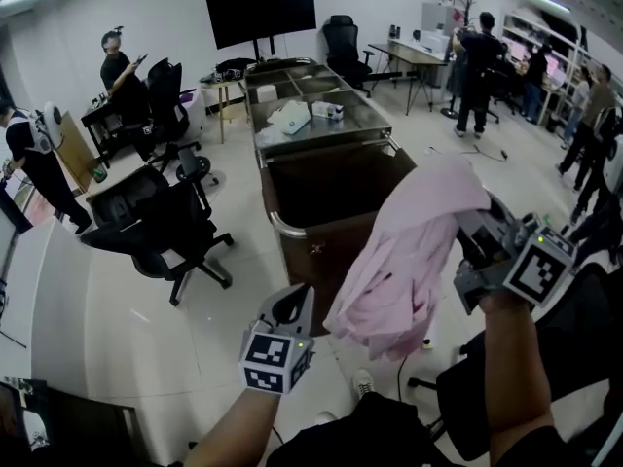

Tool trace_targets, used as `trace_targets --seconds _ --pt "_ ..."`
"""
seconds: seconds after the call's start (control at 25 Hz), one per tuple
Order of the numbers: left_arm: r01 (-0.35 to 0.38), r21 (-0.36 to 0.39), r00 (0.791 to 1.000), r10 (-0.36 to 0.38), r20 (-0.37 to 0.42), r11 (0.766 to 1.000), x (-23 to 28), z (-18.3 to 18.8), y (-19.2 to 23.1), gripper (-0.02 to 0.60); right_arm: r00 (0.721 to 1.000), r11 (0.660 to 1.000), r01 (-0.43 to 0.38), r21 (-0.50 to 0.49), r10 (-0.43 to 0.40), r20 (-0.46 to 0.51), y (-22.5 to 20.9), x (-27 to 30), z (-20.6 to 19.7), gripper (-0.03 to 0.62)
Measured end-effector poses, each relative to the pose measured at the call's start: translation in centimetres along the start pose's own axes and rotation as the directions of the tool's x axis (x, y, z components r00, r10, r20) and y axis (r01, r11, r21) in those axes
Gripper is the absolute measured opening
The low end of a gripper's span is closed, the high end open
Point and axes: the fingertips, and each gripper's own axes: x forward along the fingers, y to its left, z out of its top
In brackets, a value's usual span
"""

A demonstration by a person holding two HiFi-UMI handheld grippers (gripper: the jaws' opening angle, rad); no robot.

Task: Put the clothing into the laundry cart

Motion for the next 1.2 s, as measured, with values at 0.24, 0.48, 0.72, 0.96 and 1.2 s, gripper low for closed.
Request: trace_targets --seconds 0.24,0.48,0.72,0.96,1.2 --pt "-0.082 0.020 0.996 0.081 0.026 0.996 1.9 2.7 2.7 0.000 0.995 0.995 -0.090 -0.051 0.092 0.033 -1.2 6.1 5.8 0.101" --pt "-0.211 0.023 0.973 0.208 0.105 0.977 3.9 8.0 6.5 0.000 0.989 0.989 -0.147 -0.022 0.147 0.004 -6.1 13.8 7.6 0.103" --pt "-0.291 0.034 0.953 0.286 0.100 0.956 6.9 10.7 8.9 0.000 0.980 0.985 -0.160 0.062 0.166 -0.106 -12.0 21.7 2.4 0.103" --pt "-0.338 0.022 0.939 0.336 0.072 0.941 9.7 11.4 10.4 0.000 0.963 0.981 -0.184 0.067 0.194 -0.187 -15.7 26.2 -1.9 0.103" --pt "-0.395 0.021 0.918 0.394 0.035 0.919 11.0 11.5 11.8 0.000 0.931 0.984 -0.140 0.107 0.168 -0.323 -20.4 29.7 -7.9 0.104"
